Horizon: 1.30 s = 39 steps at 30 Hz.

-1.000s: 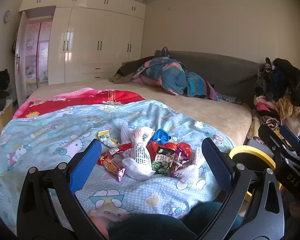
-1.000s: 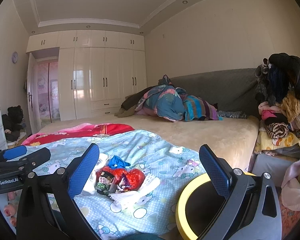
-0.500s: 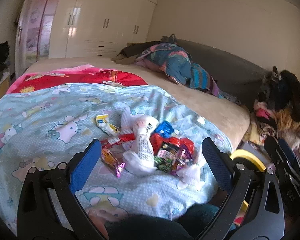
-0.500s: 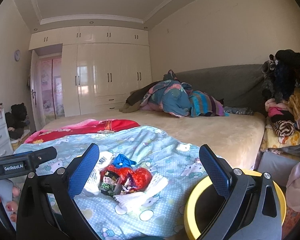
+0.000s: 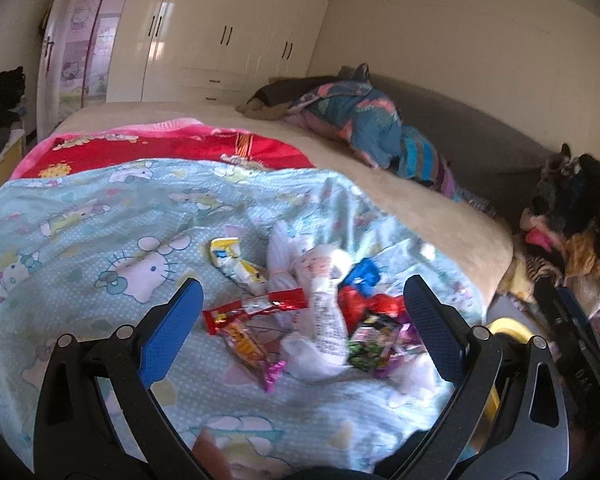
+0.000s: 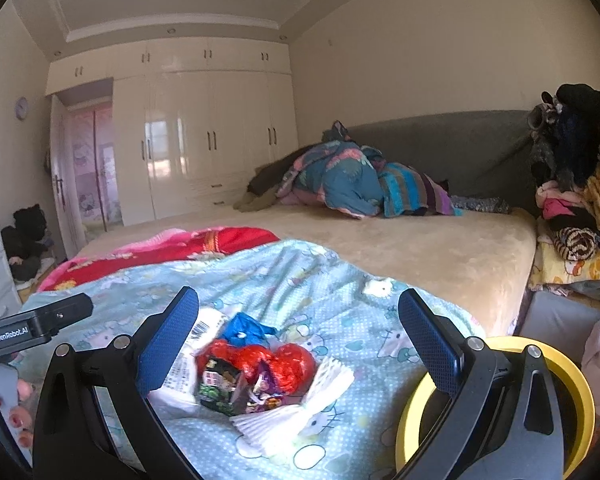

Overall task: Collect trash
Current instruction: 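Grasp the red candy wrapper with the left tool while the right tool grasps a white wrapper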

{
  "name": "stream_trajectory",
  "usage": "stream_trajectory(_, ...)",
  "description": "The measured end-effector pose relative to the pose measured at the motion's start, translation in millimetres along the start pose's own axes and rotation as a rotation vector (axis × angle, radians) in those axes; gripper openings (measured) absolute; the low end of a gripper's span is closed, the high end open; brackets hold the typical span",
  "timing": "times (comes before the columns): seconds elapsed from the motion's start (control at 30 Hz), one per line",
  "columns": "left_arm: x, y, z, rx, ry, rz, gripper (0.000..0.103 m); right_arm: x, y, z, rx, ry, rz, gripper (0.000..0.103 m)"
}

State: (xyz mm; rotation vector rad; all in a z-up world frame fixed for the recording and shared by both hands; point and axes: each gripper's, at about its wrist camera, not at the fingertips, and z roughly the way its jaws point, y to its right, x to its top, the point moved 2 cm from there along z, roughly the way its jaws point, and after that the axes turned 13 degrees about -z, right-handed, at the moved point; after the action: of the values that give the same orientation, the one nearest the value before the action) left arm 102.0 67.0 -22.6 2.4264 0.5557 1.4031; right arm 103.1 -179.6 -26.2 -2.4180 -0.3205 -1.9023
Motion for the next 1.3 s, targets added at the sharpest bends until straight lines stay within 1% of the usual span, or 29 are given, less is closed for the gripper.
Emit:
stream_trajectory(0.1,1,-10,23,0.036,-0.045,0.051,0.092,-8,5,11,-0.015,-0.038,0.014,0.098)
stream_trajectory(0.23,-1,-26,47,0.074,-0.101,0.092,0.092,-21,16,25,-0.037,-0.103,0.039,0.098)
stream_trajectory(0.33,-4,-33,62,0.084,-0.150,0.117,0.092,-32,24,37,-0.055,-0.158,0.071,0.098)
stream_trajectory(0.43,-7,-36,71,0.068,-0.178,0.153,0.089,-45,34,50,-0.069,-0.228,0.111,0.098)
stream_trajectory(0.47,-8,-35,74,0.065,-0.188,0.166,0.086,-49,37,54,-0.072,-0.252,0.126,0.098)
stream_trajectory(0.5,-11,-36,77,0.057,-0.201,0.178,0.082,-54,40,59,-0.071,-0.279,0.145,0.098)
stream_trajectory(0.6,-15,-35,85,0.052,-0.229,0.211,0.076,-65,45,72,-0.057,-0.330,0.177,0.098)
stream_trajectory(0.7,-17,-34,94,0.057,-0.248,0.242,0.068,-74,40,87,-0.024,-0.393,0.166,0.098)
stream_trajectory(0.8,-18,-38,104,0.059,-0.271,0.247,0.066,-80,34,98,0.019,-0.436,0.174,0.097)
stream_trajectory(0.87,-17,-40,107,0.045,-0.282,0.243,0.064,-83,30,105,0.043,-0.454,0.179,0.090)
stream_trajectory(0.9,-17,-42,110,0.035,-0.290,0.241,0.062,-84,28,110,0.066,-0.472,0.180,0.080)
stream_trajectory(0.93,-16,-42,112,0.031,-0.294,0.248,0.061,-85,27,114,0.080,-0.482,0.182,0.074)
stream_trajectory(1.0,-17,-42,115,0.034,-0.303,0.276,0.058,-87,24,123,0.116,-0.508,0.195,0.069)
stream_trajectory(1.03,-17,-42,118,0.031,-0.313,0.281,0.058,-88,23,127,0.135,-0.517,0.205,0.064)
stream_trajectory(1.07,-17,-42,120,0.024,-0.328,0.277,0.056,-89,22,131,0.152,-0.525,0.209,0.062)
stream_trajectory(1.1,-17,-43,123,0.017,-0.339,0.270,0.052,-90,20,133,0.166,-0.530,0.211,0.055)
stream_trajectory(1.13,-16,-45,125,0.005,-0.353,0.256,0.051,-91,20,135,0.185,-0.536,0.219,0.051)
stream_trajectory(1.17,-16,-46,127,-0.003,-0.359,0.247,0.050,-92,19,136,0.198,-0.539,0.226,0.048)
stream_trajectory(1.3,-15,-47,129,-0.025,-0.361,0.246,0.043,-91,17,132,0.229,-0.536,0.221,0.030)
